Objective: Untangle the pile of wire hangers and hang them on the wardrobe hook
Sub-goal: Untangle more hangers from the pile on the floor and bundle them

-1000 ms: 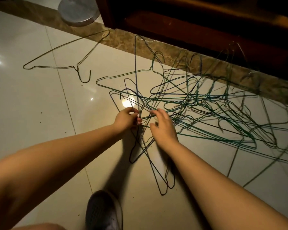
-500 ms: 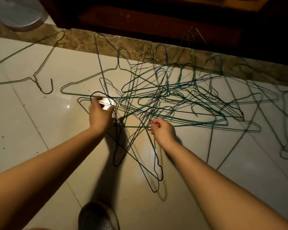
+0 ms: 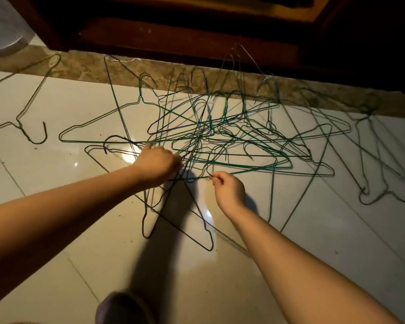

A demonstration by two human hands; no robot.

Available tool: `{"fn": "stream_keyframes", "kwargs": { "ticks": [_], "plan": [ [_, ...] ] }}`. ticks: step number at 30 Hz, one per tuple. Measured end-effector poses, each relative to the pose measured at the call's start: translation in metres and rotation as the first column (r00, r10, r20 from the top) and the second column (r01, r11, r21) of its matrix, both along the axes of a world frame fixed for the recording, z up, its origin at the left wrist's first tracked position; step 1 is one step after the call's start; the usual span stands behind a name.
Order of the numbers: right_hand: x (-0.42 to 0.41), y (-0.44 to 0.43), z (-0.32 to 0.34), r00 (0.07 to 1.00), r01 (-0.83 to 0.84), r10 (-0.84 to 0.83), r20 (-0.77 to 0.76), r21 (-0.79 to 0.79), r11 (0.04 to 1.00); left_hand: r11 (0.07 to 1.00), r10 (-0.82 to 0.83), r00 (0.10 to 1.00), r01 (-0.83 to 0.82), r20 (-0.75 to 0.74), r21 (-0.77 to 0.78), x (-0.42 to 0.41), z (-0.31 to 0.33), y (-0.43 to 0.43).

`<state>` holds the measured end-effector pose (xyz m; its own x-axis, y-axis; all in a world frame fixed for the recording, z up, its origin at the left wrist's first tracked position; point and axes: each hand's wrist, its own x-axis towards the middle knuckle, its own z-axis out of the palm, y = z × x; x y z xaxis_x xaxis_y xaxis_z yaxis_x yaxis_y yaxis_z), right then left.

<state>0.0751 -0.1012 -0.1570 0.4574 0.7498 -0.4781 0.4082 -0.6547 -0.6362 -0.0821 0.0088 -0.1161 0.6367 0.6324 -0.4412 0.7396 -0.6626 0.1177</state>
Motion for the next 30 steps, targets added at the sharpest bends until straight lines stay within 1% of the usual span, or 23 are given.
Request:
{"fn": "stream_keyframes", "kwargs": {
  "ticks": [3, 5, 6, 9, 11, 15, 19, 21, 25, 28, 30],
  "plan": [
    [0.016, -0.001, -0.001, 0.998, -0.046, 0.045, 0.053, 0.012, 0.999, 0.979, 0.131, 0.988, -0.116, 0.08, -0.169, 0.003, 0.001, -0.016],
    [0.024, 0.002, -0.002, 0.993, -0.09, 0.087, 0.082, 0.025, 0.996, 0.955, 0.2, 0.975, -0.171, 0.098, -0.243, 0.003, 0.0, -0.025],
    [0.027, 0.004, -0.002, 0.985, -0.124, 0.12, 0.124, 0.018, 0.992, 0.94, 0.225, 0.97, -0.191, 0.095, -0.283, 0.003, -0.001, -0.029],
    [0.039, 0.009, -0.002, 0.92, -0.247, 0.252, 0.301, -0.057, 0.967, 0.859, 0.347, 0.933, -0.278, 0.09, -0.43, 0.003, 0.001, -0.042],
    [0.046, 0.01, -0.001, 0.887, -0.281, 0.283, 0.364, -0.06, 0.958, 0.797, 0.432, 0.897, -0.331, 0.093, -0.505, 0.005, 0.004, -0.052],
    [0.046, 0.008, 0.001, 0.882, -0.291, 0.287, 0.375, -0.046, 0.956, 0.718, 0.558, 0.819, -0.395, 0.135, -0.574, 0.004, 0.005, -0.071],
    [0.034, -0.003, 0.003, 0.873, -0.313, 0.301, 0.384, -0.032, 0.949, 0.641, 0.662, 0.739, -0.472, 0.124, -0.606, -0.006, 0.006, -0.079],
    [0.029, -0.013, 0.004, 0.871, -0.287, 0.275, 0.408, -0.034, 0.957, 0.645, 0.655, 0.746, -0.47, 0.119, -0.603, -0.008, 0.01, -0.08],
    [0.026, -0.032, 0.004, 0.869, -0.218, 0.209, 0.448, -0.032, 0.975, 0.739, 0.531, 0.84, -0.396, 0.109, -0.546, -0.005, 0.016, -0.078],
    [0.033, -0.037, 0.008, 0.874, -0.182, 0.164, 0.458, -0.004, 0.983, 0.764, 0.509, 0.85, -0.372, 0.137, -0.528, -0.003, 0.017, -0.075],
    [0.038, -0.036, 0.01, 0.881, -0.184, 0.168, 0.442, -0.006, 0.983, 0.772, 0.501, 0.852, -0.36, 0.153, -0.525, -0.001, 0.017, -0.073]
  ]
}}
